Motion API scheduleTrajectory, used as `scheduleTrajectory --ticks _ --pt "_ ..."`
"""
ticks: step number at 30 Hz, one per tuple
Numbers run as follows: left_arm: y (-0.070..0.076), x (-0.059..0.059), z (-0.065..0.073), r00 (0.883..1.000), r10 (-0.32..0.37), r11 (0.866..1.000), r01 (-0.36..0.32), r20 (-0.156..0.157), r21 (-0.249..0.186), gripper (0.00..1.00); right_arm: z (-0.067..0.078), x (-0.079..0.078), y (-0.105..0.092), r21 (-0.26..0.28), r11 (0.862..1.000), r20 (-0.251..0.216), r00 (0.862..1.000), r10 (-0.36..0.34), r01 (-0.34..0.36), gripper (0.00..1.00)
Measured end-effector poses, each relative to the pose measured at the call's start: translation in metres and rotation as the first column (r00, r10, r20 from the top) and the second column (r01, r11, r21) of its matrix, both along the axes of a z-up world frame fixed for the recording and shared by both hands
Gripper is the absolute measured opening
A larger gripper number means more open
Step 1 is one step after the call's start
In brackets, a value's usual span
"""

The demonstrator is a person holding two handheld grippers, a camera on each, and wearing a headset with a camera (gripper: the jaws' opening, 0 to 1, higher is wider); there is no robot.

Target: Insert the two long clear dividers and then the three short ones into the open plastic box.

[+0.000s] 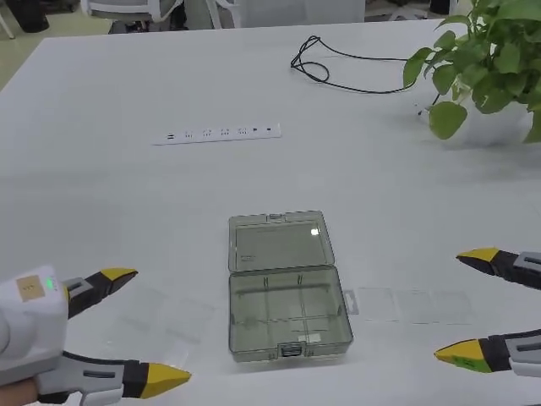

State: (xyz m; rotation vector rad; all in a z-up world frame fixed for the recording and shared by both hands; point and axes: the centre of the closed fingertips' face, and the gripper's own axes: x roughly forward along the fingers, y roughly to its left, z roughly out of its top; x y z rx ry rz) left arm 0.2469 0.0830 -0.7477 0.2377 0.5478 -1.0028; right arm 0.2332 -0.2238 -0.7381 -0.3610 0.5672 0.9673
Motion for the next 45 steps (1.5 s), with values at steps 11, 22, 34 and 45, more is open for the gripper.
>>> scheduleTrajectory --ticks 11,22,34,45 --pt "0.018 0.009 -0.01 0.997 0.071 0.997 -0.071 -0.033 0.022 0.96 -0.001 0.001 0.001 0.007 1.0 -0.001 1.0 -0.003 0.003 0.84" --pt "0.039 0.018 -0.023 0.981 0.172 0.984 -0.167 -0.094 0.059 0.82 -0.001 0.001 0.003 0.015 1.0 -0.001 1.0 -0.006 0.006 0.83" --pt "0.064 0.022 -0.043 0.932 0.305 0.949 -0.28 -0.195 0.147 0.66 0.0 0.001 0.006 0.024 1.0 0.001 1.0 -0.008 0.008 0.83" --pt "0.08 0.021 -0.067 0.879 0.403 0.906 -0.345 -0.254 0.246 0.55 0.0 0.003 0.007 0.032 0.999 -0.001 1.0 -0.015 0.015 0.83"
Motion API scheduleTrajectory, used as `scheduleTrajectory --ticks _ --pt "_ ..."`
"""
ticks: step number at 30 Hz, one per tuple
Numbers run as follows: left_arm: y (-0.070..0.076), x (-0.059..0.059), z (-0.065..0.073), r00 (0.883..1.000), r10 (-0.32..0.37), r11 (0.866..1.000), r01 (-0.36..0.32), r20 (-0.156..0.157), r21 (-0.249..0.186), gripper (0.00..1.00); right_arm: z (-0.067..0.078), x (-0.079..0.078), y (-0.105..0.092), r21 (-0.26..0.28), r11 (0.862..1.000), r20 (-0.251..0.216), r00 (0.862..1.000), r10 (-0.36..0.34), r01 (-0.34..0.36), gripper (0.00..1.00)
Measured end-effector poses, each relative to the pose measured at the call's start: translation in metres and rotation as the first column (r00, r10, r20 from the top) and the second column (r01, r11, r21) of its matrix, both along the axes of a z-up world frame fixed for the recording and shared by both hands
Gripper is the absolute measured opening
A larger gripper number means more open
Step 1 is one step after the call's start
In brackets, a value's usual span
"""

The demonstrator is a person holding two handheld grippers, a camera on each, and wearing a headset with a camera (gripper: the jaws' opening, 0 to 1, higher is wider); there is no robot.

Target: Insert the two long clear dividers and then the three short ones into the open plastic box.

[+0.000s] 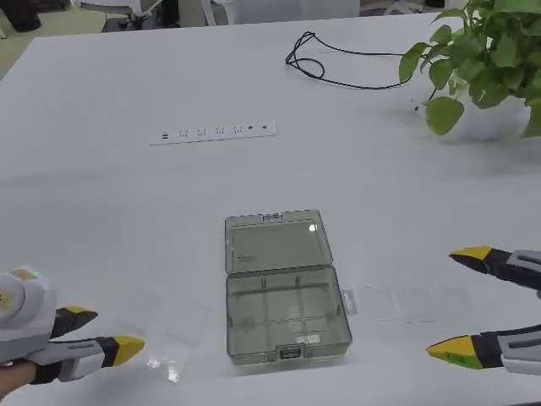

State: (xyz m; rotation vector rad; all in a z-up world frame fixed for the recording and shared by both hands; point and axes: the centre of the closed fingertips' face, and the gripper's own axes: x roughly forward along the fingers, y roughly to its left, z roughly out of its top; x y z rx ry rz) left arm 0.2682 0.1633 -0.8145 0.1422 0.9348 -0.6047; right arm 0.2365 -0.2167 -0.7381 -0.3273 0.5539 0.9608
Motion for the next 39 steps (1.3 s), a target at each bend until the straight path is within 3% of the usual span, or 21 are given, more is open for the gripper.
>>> scheduleTrajectory --ticks 6,12,17,21,24,27,39 --pt "0.001 0.0 -0.011 0.999 0.019 0.999 -0.018 -0.035 0.038 0.47 0.0 0.001 0.001 0.007 1.0 0.0 1.0 -0.003 0.003 0.83" --pt "0.003 0.0 -0.021 0.998 0.032 0.994 -0.025 -0.062 0.11 0.45 0.0 0.002 0.002 0.013 1.0 0.0 1.0 -0.006 0.006 0.82" --pt "0.004 0.001 -0.027 0.996 0.044 0.989 -0.032 -0.079 0.143 0.41 0.0 0.002 0.002 0.016 1.0 0.0 1.0 -0.01 0.01 0.82" --pt "0.006 0.001 -0.03 0.996 0.038 0.981 -0.022 -0.081 0.191 0.4 -0.001 0.002 0.001 0.019 1.0 -0.002 1.0 -0.012 0.012 0.82" --pt "0.006 0.001 -0.032 0.995 0.054 0.98 -0.036 -0.087 0.198 0.4 -0.001 0.002 0.001 0.021 1.0 0.0 1.0 -0.014 0.014 0.82" --pt "0.004 -0.001 -0.034 0.996 0.019 0.973 0.002 -0.087 0.231 0.4 0.001 0.003 0.002 0.027 1.0 0.002 1.0 -0.015 0.015 0.82" --pt "0.008 0.001 -0.034 0.992 0.058 0.971 -0.03 -0.115 0.236 0.33 0.001 0.005 0.003 0.034 0.999 0.007 1.0 -0.019 0.019 0.82"
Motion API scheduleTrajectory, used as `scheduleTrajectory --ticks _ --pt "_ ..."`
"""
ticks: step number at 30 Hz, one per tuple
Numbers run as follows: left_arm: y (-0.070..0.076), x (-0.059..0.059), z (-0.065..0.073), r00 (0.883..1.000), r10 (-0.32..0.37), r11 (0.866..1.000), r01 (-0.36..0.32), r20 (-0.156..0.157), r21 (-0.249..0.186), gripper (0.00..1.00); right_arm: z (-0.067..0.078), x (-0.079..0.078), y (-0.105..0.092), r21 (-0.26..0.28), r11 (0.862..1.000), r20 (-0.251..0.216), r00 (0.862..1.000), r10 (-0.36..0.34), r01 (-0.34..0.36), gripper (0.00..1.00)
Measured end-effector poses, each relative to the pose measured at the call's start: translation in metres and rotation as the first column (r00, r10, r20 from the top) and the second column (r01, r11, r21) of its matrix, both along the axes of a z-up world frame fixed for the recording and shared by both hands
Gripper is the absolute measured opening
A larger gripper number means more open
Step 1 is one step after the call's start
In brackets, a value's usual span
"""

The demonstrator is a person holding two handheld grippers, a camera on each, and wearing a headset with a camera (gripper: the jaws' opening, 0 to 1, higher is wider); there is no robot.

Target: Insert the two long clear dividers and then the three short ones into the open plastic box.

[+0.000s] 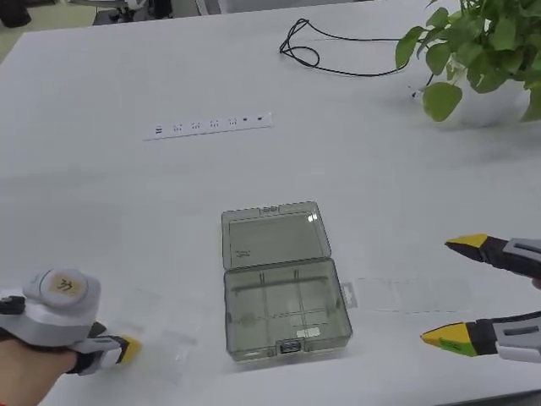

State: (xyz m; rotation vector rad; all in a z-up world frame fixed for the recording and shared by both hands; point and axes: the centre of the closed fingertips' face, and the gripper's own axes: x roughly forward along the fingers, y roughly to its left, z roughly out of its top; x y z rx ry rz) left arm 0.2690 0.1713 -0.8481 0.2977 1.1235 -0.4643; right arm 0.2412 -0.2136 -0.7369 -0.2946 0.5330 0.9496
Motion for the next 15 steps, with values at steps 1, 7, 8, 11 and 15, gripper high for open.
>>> scheduleTrajectory --ticks 1,7,8,11,15 --pt "0.0007 0.0001 0.0 1.0 -0.002 1.0 0.002 -0.006 0.002 0.32 -0.0001 0.0 -0.0002 -0.001 1.0 0.001 1.0 0.0 0.0 0.82" --pt "0.0029 0.0015 -0.0016 1.0 -0.006 1.0 0.006 -0.028 0.012 0.32 -0.0006 -0.0012 0.0 0.002 1.0 -0.001 1.0 -0.005 0.005 0.81" --pt "0.0033 0.0018 -0.0018 1.0 -0.005 1.0 0.005 -0.029 0.012 0.32 -0.0008 -0.0013 -0.0001 0.001 1.0 -0.002 1.0 -0.005 0.005 0.81" --pt "0.0032 0.0016 -0.0015 0.999 -0.009 1.0 0.01 -0.032 0.008 0.32 -0.0006 -0.0015 -0.0006 0.003 1.0 -0.003 1.0 -0.009 0.009 0.81" --pt "0.0025 0.0014 -0.0011 0.999 -0.005 1.0 0.004 -0.035 -0.021 0.31 -0.0007 -0.0022 0.0002 0.002 1.0 -0.004 1.0 -0.007 0.007 0.81"
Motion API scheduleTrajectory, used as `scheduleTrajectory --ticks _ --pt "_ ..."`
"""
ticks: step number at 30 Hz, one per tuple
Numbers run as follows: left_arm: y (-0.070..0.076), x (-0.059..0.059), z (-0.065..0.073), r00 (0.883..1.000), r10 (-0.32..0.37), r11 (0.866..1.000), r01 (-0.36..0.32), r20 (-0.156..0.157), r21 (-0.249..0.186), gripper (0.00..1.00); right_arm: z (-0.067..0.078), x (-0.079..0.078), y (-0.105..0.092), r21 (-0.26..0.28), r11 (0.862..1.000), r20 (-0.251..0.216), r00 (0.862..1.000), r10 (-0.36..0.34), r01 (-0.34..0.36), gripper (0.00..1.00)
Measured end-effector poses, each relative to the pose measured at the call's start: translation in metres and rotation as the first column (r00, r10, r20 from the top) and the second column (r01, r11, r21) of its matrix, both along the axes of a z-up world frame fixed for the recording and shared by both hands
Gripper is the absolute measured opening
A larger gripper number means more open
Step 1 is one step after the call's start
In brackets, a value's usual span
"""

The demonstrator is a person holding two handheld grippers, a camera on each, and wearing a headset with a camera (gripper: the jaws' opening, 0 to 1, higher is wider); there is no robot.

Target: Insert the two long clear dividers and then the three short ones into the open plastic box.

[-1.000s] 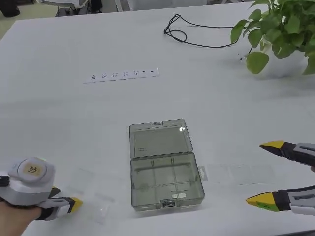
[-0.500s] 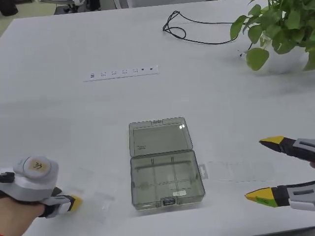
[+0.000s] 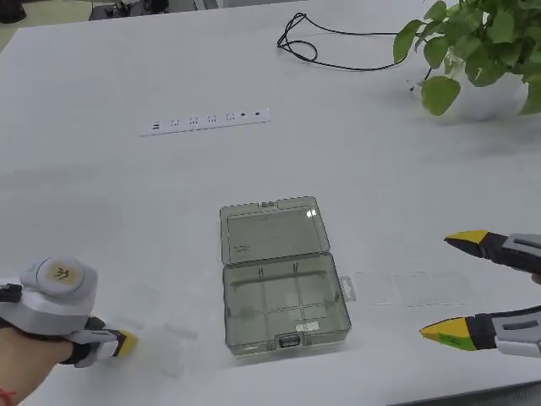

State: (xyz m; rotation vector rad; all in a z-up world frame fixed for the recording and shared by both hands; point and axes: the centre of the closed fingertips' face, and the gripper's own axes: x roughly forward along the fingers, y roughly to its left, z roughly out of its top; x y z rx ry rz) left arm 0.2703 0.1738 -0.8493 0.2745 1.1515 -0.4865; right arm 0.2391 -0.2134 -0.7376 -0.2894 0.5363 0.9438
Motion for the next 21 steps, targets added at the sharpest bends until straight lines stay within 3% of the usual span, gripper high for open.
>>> scheduleTrajectory --ticks 12,21 --pt "-0.005 -0.003 0.005 0.999 0.052 0.995 -0.051 0.002 -0.088 0.3 0.001 -0.001 0.008 -0.005 1.0 -0.001 1.0 0.018 -0.018 0.81" --pt "-0.013 -0.006 0.017 0.992 0.122 0.975 -0.116 0.021 -0.191 0.3 0.009 0.002 0.015 0.017 1.0 0.0 1.0 0.014 -0.014 0.8"
